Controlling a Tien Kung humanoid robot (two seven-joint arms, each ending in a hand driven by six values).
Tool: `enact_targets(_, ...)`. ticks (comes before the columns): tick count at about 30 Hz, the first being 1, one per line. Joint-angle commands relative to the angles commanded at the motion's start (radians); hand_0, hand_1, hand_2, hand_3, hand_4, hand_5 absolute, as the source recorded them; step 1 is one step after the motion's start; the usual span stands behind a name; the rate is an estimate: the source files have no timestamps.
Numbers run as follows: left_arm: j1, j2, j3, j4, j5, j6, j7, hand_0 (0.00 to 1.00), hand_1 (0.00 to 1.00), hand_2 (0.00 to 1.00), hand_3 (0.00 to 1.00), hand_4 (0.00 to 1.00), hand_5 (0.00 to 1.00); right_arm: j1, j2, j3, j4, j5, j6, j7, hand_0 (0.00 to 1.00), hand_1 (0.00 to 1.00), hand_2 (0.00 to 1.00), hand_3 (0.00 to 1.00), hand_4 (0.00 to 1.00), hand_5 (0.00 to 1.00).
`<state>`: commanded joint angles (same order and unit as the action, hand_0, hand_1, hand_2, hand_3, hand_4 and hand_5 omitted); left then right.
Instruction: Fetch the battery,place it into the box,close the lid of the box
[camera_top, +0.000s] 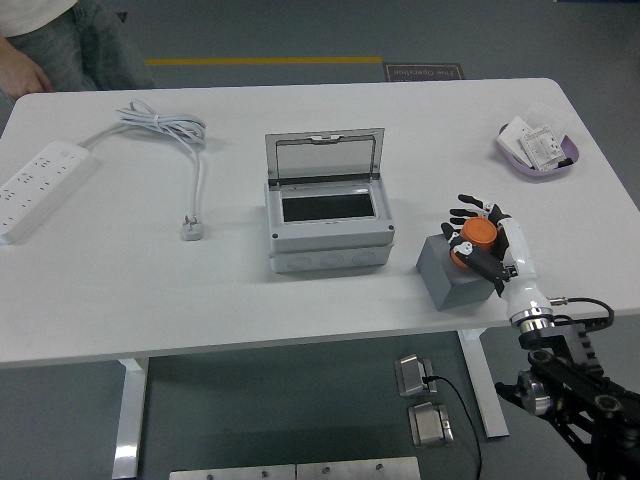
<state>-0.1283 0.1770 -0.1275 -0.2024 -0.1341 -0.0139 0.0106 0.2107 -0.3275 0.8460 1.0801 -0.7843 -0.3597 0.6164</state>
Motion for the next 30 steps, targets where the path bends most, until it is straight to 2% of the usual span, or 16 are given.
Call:
enact_targets(3,0.000,0.000,0.000,0.000,0.000,0.000,0.000,0.635,0.684,0.635,0.648,0.629,0.186,0.000,-0.001,0.000,0.000,0.002,-0.003,-0.003,0.597,0.592,0.563,0.639,0.279,0.048)
enact_targets(4,0.000,-0.001,-0.001,0.000,0.001,0.000,0.000,0.634,0.684,0.635,0.648,0.629,0.185,0.000,-0.001,0.000,0.000,0.003,-0.003,-0.004,0.556,0.547,0.513,0.600,0.071,0.002)
enact_targets(9,0.001,-0.001,-0.007,0.000,0.007,0.000,0.003,0.634,0.684,0.635,0.648,0.629,0.185,-0.001,-0.002,0.001,0.000,0.009,-0.004,-0.011,0.556,0.547,0.513,0.600,0.071,0.002)
enact_targets(10,0.001,-0.001,-0.007,0.000,0.008,0.000,0.003,0.634,0.685,0.635,0.648,0.629,0.184,-0.001,-0.002,0.001,0.000,0.010,-0.004,-0.013,0.544,0.535,0.503,0.564,0.023,0.002)
enact_targets(15,0.001,-0.001,-0.009,0.000,0.009,0.001,0.004,0.634,0.685,0.635,0.648,0.629,0.184,0.002,-0.002,0.002,0.004,0.013,-0.007,-0.026,0.544,0.535,0.503,0.564,0.023,0.002)
enact_targets(16,0.001,-0.001,-0.009,0.000,0.009,0.001,0.004,0.634,0.685,0.635,0.648,0.629,0.184,0.002,-0.002,0.002,0.005,0.014,-0.008,-0.029,0.529,0.513,0.474,0.484,0.002,0.002)
enact_targets(21,0.002,-0.002,-0.009,0.000,0.007,0.001,0.003,0.634,0.685,0.635,0.648,0.629,0.184,0.009,-0.006,-0.002,0.011,0.025,-0.007,-0.041,0.529,0.513,0.474,0.484,0.002,0.002)
enact_targets(22,0.002,-0.002,-0.009,0.000,0.008,0.001,0.003,0.634,0.685,0.635,0.648,0.630,0.184,0.012,-0.006,-0.002,0.012,0.027,-0.006,-0.041,0.508,0.490,0.461,0.430,0.002,0.002)
enact_targets(27,0.002,-0.003,-0.012,0.001,0.011,0.001,0.004,0.634,0.685,0.635,0.648,0.630,0.184,0.031,-0.011,-0.001,0.021,0.024,-0.002,-0.040,0.508,0.490,0.461,0.430,0.002,0.002)
enact_targets(28,0.002,-0.003,-0.013,0.001,0.012,0.001,0.005,0.633,0.686,0.636,0.649,0.631,0.182,0.035,-0.012,-0.001,0.023,0.023,-0.002,-0.038,0.449,0.442,0.430,0.319,0.072,0.002)
enact_targets(30,0.003,-0.003,-0.016,0.001,0.014,0.002,0.005,0.633,0.686,0.636,0.649,0.631,0.182,0.047,-0.014,-0.001,0.027,0.022,-0.003,-0.036,0.449,0.442,0.430,0.319,0.072,0.002)
